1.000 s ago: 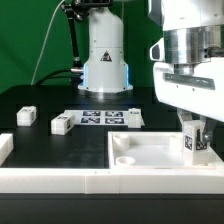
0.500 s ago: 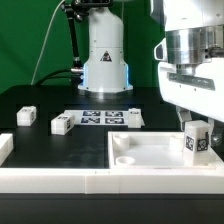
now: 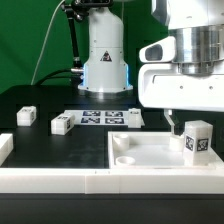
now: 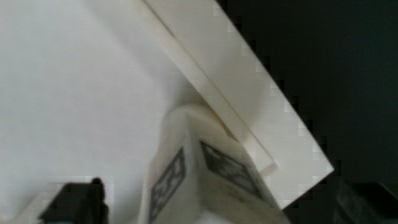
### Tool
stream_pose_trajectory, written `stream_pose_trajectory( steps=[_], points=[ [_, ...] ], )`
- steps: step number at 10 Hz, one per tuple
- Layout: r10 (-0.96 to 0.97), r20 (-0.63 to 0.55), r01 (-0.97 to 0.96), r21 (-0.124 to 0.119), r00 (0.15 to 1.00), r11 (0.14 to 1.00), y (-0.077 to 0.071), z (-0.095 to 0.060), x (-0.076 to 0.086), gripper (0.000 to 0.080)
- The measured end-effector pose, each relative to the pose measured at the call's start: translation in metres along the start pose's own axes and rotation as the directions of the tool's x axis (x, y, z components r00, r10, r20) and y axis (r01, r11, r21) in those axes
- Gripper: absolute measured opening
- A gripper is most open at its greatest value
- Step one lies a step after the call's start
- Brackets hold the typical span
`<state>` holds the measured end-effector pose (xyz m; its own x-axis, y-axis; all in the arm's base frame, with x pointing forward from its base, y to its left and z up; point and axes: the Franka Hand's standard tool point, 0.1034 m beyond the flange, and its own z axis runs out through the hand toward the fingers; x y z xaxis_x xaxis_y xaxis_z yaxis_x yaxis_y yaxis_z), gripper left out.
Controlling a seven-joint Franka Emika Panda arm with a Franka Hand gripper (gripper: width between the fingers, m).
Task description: Assemble one leg
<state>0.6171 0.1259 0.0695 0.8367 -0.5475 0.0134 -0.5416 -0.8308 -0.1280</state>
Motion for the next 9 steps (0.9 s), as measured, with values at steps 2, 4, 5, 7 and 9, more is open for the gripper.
stream_pose_trajectory(
  steps=[2,4,5,7,9],
  points=[
    [-0.196,-0.005,0.196,-0.014,0.981,0.980,-0.0001,-0.0002,0.0002,0.0649],
    [-0.428,-0.001,0.427,-0.045,0.904,0.903,0.0001,-0.0011,0.0009,0.0649],
    [-0.493,0.003,0.493,-0.048,0.870,0.869,0.0008,-0.0012,0.0014,0.0649],
    [-0.609,0.015,0.609,-0.054,0.793,0.792,0.0019,-0.0014,0.0016,0.0649],
    [-0.668,0.018,0.668,-0.056,0.744,0.742,0.0027,-0.0015,0.0028,0.0649]
  ],
)
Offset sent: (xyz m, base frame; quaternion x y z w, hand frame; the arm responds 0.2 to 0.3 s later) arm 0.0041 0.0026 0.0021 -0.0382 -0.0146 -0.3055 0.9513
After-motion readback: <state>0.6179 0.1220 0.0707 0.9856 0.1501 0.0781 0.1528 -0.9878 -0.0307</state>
